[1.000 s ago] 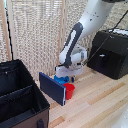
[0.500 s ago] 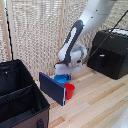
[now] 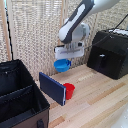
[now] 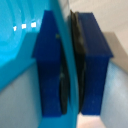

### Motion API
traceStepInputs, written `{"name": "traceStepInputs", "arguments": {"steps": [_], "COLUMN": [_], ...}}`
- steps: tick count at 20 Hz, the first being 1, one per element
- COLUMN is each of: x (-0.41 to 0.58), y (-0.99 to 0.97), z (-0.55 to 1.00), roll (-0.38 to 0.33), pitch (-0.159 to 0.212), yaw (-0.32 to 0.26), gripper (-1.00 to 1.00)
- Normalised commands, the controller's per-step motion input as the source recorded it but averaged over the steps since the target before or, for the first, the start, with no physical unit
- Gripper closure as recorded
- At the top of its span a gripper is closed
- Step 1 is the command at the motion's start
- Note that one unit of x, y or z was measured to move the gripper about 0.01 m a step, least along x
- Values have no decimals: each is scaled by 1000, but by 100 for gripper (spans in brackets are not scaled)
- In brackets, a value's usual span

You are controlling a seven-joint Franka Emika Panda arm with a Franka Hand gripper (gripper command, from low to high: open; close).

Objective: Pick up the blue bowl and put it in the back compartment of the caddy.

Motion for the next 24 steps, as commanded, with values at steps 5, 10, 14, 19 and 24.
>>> {"name": "traceStepInputs", "arguments": {"steps": [5,10,14,19,24], "x": [103,0,0,0,11], "y": [504,754,791,838,877], "z": [850,798,771,695,587], "roll": [79,96,97,59,25], "pitch": [88,51,24,4,1], "yaw": [3,7,2,0,0], "gripper": [100,100,100,100,100]}}
